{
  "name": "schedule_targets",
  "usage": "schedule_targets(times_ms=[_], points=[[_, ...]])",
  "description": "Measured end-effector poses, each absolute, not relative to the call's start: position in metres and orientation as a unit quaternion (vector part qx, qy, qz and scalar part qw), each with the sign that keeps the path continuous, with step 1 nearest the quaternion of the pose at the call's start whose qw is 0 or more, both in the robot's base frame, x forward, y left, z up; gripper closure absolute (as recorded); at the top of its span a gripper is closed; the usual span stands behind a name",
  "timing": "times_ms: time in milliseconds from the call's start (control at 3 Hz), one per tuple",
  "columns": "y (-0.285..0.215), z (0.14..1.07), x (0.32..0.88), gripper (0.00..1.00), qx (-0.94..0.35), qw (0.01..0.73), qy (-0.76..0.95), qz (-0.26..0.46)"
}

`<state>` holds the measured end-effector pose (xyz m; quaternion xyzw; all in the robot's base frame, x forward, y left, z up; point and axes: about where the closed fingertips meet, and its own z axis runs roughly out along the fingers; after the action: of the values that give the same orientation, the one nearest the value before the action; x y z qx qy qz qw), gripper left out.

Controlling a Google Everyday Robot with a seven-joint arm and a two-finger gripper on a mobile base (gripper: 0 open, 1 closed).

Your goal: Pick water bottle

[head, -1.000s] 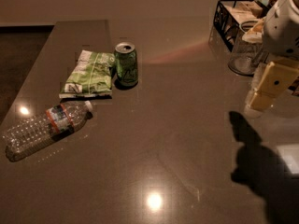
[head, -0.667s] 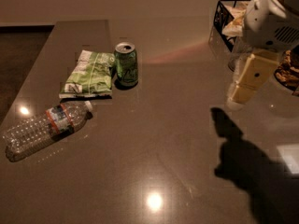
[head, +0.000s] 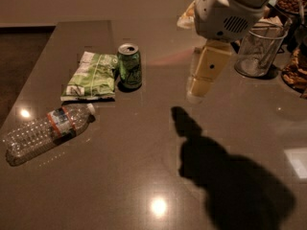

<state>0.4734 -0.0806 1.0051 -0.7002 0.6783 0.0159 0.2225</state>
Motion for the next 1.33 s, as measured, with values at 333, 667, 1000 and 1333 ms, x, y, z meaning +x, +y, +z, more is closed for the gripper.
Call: schedule_targets(times_ms=[333,667,1000,1333], points=[[-0.033,1.002,0.469,0.00,-0.734,0.221,0.642,0.015],[0.019,0.995,0.461,0.00,-0.768,0.214,0.603,0.010],[0.067,0.981,0.455,0.00,-0.800,0.195,0.568,0.001],[0.113,0.958,0.448,0.00,-0.831,0.162,0.532,-0.002]])
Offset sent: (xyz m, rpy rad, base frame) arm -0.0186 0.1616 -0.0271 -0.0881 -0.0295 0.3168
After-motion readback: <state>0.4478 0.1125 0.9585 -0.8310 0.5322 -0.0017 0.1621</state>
